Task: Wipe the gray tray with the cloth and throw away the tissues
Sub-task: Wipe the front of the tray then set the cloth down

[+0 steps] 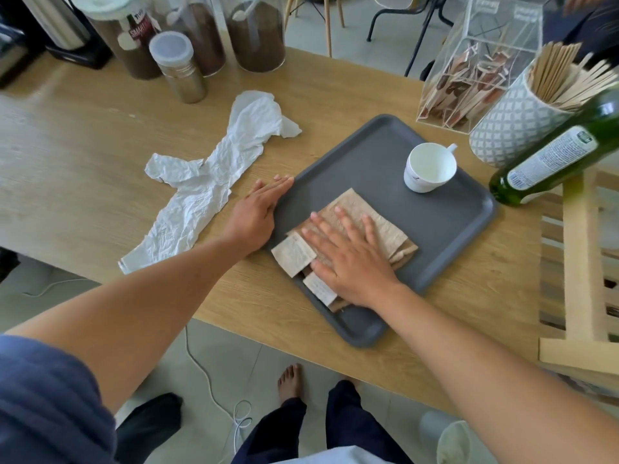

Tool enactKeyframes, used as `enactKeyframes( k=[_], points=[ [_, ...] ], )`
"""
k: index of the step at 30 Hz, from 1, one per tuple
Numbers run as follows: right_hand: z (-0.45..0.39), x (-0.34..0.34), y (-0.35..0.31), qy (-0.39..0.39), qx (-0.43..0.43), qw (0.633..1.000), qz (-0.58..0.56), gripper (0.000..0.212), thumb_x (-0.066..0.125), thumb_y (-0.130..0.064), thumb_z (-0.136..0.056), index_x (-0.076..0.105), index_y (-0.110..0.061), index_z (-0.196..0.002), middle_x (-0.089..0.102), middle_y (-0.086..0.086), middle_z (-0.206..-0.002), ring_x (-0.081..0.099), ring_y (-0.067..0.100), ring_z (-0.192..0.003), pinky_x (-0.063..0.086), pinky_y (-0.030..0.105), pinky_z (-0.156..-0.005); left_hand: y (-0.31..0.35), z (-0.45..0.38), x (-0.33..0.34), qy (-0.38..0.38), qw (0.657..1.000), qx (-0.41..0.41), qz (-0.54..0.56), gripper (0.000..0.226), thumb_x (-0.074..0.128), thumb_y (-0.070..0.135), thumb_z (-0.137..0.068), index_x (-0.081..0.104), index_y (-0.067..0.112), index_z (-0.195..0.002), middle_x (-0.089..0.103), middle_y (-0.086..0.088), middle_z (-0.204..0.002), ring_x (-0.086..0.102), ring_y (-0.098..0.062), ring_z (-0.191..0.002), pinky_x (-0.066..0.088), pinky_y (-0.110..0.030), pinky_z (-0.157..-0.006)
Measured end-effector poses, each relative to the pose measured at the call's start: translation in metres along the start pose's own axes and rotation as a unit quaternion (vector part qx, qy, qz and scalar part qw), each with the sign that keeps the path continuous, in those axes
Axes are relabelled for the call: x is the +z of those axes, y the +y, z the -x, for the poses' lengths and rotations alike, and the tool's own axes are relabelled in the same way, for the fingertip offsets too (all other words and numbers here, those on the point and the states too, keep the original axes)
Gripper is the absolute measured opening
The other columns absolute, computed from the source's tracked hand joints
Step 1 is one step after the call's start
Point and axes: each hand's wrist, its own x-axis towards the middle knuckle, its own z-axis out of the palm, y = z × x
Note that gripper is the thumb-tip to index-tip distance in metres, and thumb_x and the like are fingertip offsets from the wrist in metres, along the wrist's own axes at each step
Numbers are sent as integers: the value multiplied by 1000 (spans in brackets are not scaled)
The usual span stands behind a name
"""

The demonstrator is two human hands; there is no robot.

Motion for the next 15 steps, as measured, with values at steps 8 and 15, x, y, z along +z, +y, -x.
enactKeyframes(
  k=[8, 15],
  points=[
    [-79, -15, 28, 54, 212, 975, -47, 62, 14, -57, -94, 13, -40, -153, -3, -8, -165, -9, 25, -150, -6, 60, -116, -3, 0, 2, 7, 1000, 22, -6, 55, 32, -5, -96, 41, 20, -144, 39, 11, -146, 22, 7, -136, 5, -13, -114],
    [-82, -11, 22, 50, 194, 979, -45, 62, 12, -57, -94, 15, -40, -153, -3, -8, -165, -9, 29, -150, -8, 62, -114, -2, 0, 8, 17, 1000, -3, 8, 59, 30, -2, -93, 42, 24, -144, 41, 15, -145, 24, 8, -137, 8, -21, -117]
  ],
)
